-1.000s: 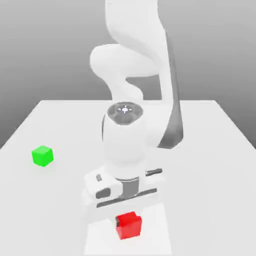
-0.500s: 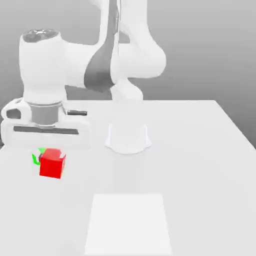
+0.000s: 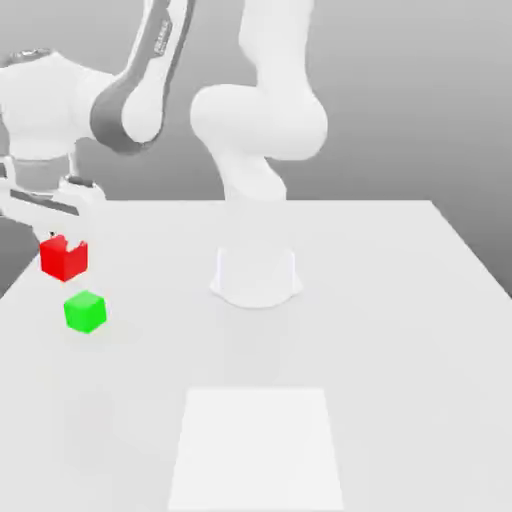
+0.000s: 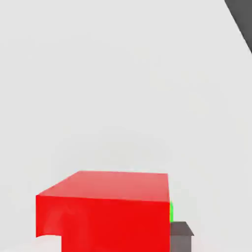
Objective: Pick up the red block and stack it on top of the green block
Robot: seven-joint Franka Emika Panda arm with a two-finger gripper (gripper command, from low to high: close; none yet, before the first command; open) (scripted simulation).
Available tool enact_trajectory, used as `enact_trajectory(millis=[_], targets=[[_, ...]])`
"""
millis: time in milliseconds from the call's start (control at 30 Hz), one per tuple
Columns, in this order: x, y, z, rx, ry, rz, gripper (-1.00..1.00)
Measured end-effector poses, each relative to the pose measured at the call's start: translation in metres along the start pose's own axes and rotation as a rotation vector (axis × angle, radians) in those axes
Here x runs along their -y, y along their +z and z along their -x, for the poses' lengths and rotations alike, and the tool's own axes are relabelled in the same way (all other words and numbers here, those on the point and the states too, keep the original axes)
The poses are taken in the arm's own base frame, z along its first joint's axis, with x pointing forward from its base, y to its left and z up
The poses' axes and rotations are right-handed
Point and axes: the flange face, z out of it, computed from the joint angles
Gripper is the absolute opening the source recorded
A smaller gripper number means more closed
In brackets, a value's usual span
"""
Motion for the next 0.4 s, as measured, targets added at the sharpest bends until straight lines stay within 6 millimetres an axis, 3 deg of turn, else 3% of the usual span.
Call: enact_trajectory(millis=[100,333,367,400], targets=[[-0.015,0.019,0.003,0.008,0.044,-0.008,-1.0],[-0.014,0.068,0.004,0.011,0.043,-0.012,-1.0],[-0.014,0.074,0.005,0.01,0.042,-0.01,1.0],[-0.008,0.074,0.006,0.01,0.024,-0.01,1.0]])
